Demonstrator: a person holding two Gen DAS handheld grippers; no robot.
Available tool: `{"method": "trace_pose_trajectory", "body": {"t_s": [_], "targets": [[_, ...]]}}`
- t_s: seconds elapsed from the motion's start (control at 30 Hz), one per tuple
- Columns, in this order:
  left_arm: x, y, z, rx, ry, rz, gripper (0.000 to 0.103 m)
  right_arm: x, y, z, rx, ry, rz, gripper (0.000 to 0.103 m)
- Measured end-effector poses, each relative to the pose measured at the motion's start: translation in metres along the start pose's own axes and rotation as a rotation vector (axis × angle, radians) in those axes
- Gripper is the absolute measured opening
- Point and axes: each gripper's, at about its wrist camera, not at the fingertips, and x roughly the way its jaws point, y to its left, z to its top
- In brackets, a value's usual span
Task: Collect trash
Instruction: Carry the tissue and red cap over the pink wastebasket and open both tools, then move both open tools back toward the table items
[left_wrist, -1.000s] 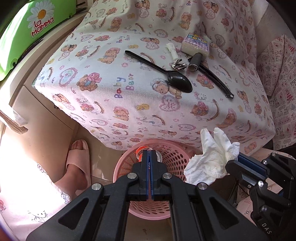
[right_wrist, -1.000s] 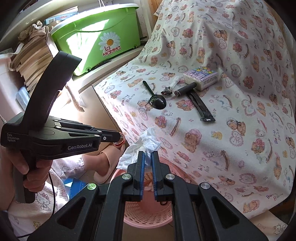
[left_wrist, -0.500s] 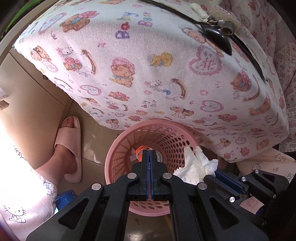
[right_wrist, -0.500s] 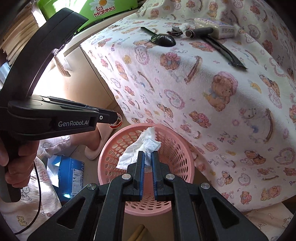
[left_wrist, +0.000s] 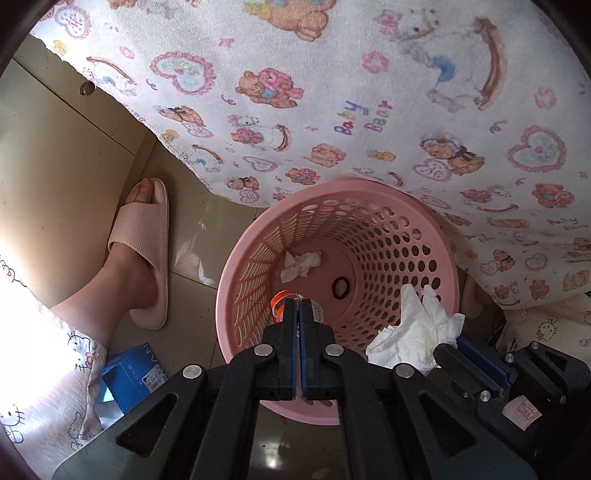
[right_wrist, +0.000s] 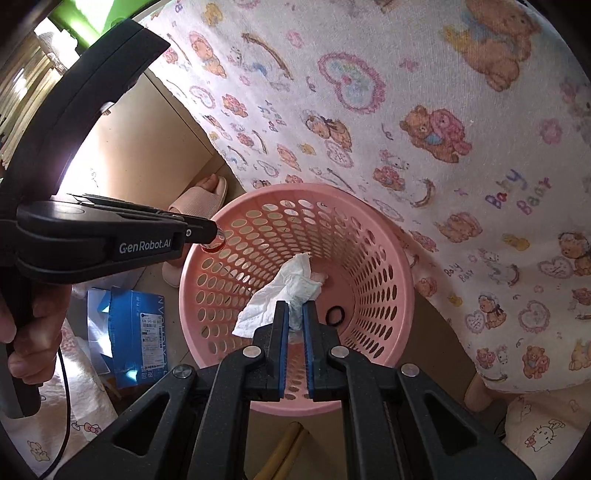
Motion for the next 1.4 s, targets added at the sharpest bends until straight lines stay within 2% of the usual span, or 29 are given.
{"method": "trace_pose_trajectory", "body": {"t_s": [0.2, 0.27, 0.3, 0.33, 0.4, 0.47, 0.53, 0.63, 0.83, 1.07, 1.17, 1.27, 1.4], "targets": [[0.001, 0.002, -0.001, -0.008, 0.006, -0.003, 0.003, 0.007, -0.003, -0.002, 0.019, 0.03, 0.016, 0.009], [0.0, 0.005, -0.001, -0.021, 0.007, 0.0, 0.021, 0.009, -0.004, -0.002, 0.024, 0.038, 0.008, 0.012], [0.0, 0.006, 0.0, -0.027, 0.004, 0.001, 0.035, 0.009, -0.005, -0.001, 0.027, 0.042, 0.006, 0.017], [-0.001, 0.007, 0.0, -0.031, 0.001, 0.006, 0.043, 0.01, -0.006, -0.001, 0.032, 0.044, 0.005, 0.021], [-0.005, 0.007, 0.0, -0.029, -0.006, 0.014, 0.043, 0.01, -0.008, -0.001, 0.04, 0.039, 0.007, 0.047], [-0.009, 0.006, 0.0, -0.023, -0.018, 0.024, 0.048, 0.006, -0.008, -0.001, 0.041, 0.019, -0.003, 0.059], [-0.015, 0.005, 0.0, -0.014, -0.036, 0.034, 0.053, 0.004, -0.007, 0.0, 0.03, 0.016, -0.012, 0.059], [-0.027, 0.002, -0.003, 0.004, -0.069, 0.053, 0.053, -0.002, -0.007, 0.002, 0.029, 0.008, -0.022, 0.059], [-0.069, 0.001, -0.009, 0.017, -0.231, 0.106, 0.053, -0.026, -0.004, 0.007, 0.016, -0.06, -0.038, 0.059], [-0.126, 0.008, -0.013, -0.008, -0.445, 0.13, 0.054, -0.089, -0.005, 0.011, 0.009, -0.253, -0.057, 0.059], [-0.143, 0.009, -0.017, -0.006, -0.518, 0.143, 0.058, -0.116, -0.005, 0.013, 0.005, -0.372, -0.105, 0.059], [-0.156, 0.009, -0.019, -0.01, -0.571, 0.138, 0.06, -0.141, -0.007, 0.016, 0.028, -0.495, -0.164, 0.059], [-0.163, 0.006, -0.022, -0.002, -0.614, 0.148, 0.065, -0.157, -0.018, 0.02, 0.066, -0.557, -0.162, 0.059]]}}
